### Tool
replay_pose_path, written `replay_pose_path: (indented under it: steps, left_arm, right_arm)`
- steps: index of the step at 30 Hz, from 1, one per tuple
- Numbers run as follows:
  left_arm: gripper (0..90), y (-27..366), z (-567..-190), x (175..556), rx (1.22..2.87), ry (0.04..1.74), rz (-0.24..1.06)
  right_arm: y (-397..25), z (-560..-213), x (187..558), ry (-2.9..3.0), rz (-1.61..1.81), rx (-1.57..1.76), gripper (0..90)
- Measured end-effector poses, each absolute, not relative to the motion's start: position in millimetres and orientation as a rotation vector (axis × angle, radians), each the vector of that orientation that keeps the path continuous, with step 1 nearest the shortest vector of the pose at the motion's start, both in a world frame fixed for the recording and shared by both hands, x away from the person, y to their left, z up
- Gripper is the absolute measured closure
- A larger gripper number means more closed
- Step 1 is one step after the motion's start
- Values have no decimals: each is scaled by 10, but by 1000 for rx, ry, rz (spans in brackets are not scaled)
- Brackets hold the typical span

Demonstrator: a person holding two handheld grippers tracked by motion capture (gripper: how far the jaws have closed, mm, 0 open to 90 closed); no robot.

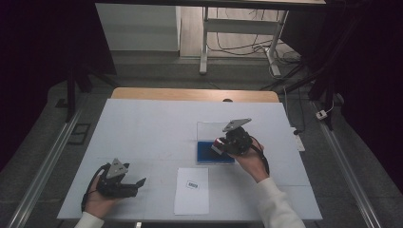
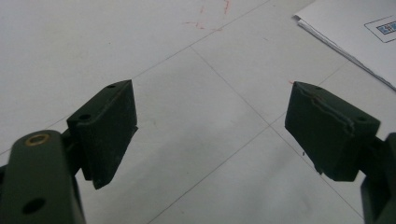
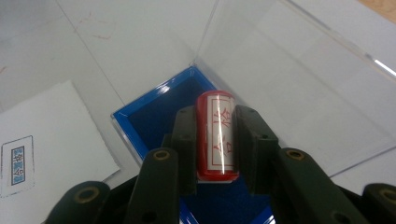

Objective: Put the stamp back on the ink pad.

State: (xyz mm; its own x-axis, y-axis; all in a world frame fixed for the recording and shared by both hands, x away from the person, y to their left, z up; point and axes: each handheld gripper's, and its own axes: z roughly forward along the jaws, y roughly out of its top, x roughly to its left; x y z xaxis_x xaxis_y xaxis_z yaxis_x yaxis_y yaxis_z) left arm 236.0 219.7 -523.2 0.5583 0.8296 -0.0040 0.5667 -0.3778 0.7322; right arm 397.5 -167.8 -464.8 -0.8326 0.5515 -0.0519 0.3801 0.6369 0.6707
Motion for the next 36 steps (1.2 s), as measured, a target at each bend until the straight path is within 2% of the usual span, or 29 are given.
replay_pose_path:
  steps: [17, 22, 25, 28, 36]
  left_arm:
    - [169, 2199, -5234, 2358, 2093, 1117, 483]
    - [169, 2201, -5234, 2359, 2092, 1117, 485]
    - [168, 2202, -5232, 2355, 2088, 1121, 486]
    - [169, 2210, -5226, 2352, 2083, 1119, 487]
    - [168, 2210, -5210, 2347, 2072, 1117, 486]
  right_arm:
    - [-1561, -4759, 3991, 2645, 919, 728, 689]
    - [-1570, -4748, 3982, 2622, 983, 749, 511]
    - [-1614, -4724, 3973, 2604, 1076, 774, 450]
    - [-1681, -4696, 3948, 2574, 1118, 785, 407]
    - [-1844, -4667, 3777, 2497, 1198, 754, 375]
